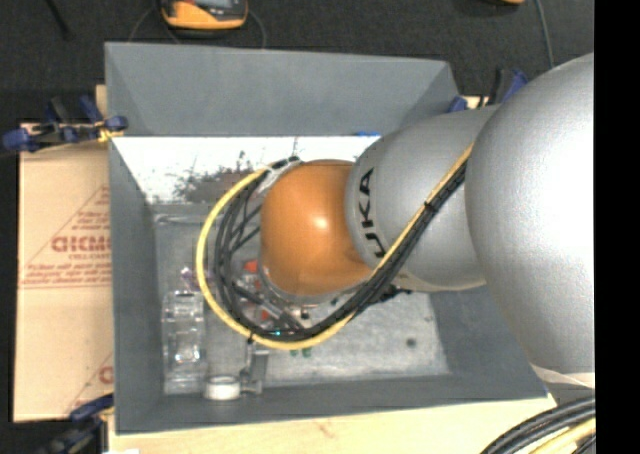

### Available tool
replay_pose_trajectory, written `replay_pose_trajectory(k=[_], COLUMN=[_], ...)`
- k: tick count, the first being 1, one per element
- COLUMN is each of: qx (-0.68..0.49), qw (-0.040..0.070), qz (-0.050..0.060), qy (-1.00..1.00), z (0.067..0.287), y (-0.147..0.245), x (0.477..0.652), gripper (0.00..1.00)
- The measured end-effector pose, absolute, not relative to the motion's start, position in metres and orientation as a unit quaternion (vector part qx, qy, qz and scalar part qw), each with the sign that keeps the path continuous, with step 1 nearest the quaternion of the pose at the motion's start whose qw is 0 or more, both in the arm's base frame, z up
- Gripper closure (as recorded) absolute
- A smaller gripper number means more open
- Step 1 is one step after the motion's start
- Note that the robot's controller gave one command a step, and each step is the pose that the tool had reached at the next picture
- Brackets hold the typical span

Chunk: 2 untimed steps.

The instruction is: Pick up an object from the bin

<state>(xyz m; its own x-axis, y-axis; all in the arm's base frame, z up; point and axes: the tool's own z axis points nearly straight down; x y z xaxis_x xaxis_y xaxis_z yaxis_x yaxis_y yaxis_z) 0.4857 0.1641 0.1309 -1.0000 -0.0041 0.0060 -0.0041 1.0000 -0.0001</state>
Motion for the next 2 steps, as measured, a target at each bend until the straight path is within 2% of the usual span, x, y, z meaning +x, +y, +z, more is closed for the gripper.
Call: replay_pose_trajectory(k=[1,2], qx=[0.106,0.107], qw=[-0.011,0.002], qz=[-0.002,0.001], qy=[-0.994,-0.994], z=[0.0746,0.0711], y=[0.1659,0.1649], x=[0.4802,0.4729], gripper=[0.0,1.0])
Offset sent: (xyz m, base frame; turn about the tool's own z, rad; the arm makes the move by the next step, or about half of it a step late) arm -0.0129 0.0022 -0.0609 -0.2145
